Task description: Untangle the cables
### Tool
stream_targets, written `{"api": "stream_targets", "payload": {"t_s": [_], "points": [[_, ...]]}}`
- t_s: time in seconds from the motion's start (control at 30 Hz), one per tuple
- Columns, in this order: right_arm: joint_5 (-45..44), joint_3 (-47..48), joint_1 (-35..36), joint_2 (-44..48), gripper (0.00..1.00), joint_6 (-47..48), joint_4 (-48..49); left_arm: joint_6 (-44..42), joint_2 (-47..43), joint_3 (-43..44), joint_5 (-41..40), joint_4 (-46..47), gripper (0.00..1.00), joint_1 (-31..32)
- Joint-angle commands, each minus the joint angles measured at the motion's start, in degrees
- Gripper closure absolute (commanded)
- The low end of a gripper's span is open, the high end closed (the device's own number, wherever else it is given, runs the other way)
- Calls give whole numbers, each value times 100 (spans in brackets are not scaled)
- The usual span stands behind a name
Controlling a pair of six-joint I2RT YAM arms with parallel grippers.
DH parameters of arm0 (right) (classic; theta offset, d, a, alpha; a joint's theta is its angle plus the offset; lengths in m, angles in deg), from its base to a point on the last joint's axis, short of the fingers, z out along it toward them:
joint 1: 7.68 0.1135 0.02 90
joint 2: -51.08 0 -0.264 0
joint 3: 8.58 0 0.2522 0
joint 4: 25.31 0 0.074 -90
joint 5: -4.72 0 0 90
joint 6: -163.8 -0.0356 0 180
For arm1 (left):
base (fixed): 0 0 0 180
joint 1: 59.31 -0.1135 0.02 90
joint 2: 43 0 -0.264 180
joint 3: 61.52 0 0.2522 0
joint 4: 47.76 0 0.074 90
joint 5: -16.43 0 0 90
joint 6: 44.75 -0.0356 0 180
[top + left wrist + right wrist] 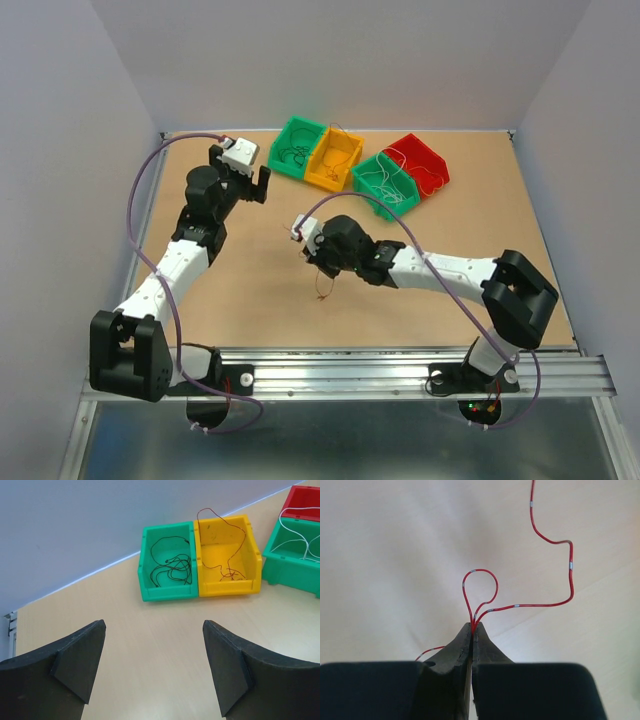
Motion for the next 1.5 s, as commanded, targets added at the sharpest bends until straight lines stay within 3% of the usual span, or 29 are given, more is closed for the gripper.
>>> {"api": "stream_targets", "payload": {"t_s": [0.0, 0.2, 0.4, 0.7, 0.83, 1.1, 1.23, 1.47], "points": [[-767, 491, -383, 42, 100, -569, 1149, 243, -200, -19, 30, 471, 10, -155], [-984, 1659, -1114, -652, 99, -1184, 1466, 358, -280, -89, -14, 594, 10, -278], [-1573, 3312, -1764, -2057, 99, -1729, 1686, 375, -350, -203, -216, 761, 10, -322], [-2487, 5333, -2319, -3893, 100, -1617, 1983, 428, -359, -248, -208, 849, 9, -348], [-2988, 5422, -2363, -4334, 99, -1326, 2977, 419, -297, -230, -182, 849, 9, -357], [-2867, 5872, -2389, -4845, 98, -597, 3075, 419, -210, -212, -111, 849, 9, -366], [-2647, 5731, -2398, -4802, 77, -579, 3049, 410, -174, -186, -120, 840, 9, -366], [-2567, 5485, -2415, -4538, 67, -807, 3014, 411, -148, -160, -146, 805, 9, -366]]}}
